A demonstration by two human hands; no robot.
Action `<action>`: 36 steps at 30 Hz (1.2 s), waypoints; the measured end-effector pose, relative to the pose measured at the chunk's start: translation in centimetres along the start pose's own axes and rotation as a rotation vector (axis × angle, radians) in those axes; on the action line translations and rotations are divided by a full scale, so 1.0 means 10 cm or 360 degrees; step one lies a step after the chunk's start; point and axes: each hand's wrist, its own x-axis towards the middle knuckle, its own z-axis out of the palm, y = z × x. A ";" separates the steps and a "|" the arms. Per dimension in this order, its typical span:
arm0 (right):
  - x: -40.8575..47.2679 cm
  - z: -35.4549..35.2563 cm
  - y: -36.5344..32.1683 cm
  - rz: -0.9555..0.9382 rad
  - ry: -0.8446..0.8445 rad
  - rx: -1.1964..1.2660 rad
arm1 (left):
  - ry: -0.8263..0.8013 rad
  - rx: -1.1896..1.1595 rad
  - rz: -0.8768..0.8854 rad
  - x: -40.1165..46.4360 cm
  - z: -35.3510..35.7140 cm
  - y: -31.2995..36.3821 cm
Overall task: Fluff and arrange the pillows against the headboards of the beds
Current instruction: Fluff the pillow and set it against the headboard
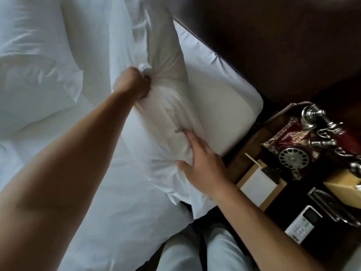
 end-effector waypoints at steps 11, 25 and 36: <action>0.08 0.28 -0.41 -0.0334 -0.0214 0.0069 | -0.0061 0.0188 -0.0136 -0.09 -0.56 -1.06; -0.02 -1.62 -0.59 -0.0306 0.0439 0.0524 | -0.0007 -0.1048 -0.0051 -0.03 -0.79 0.04; -0.12 -1.54 0.24 0.0325 0.0609 0.0561 | -0.0138 -0.1289 -0.0056 -0.51 0.19 0.25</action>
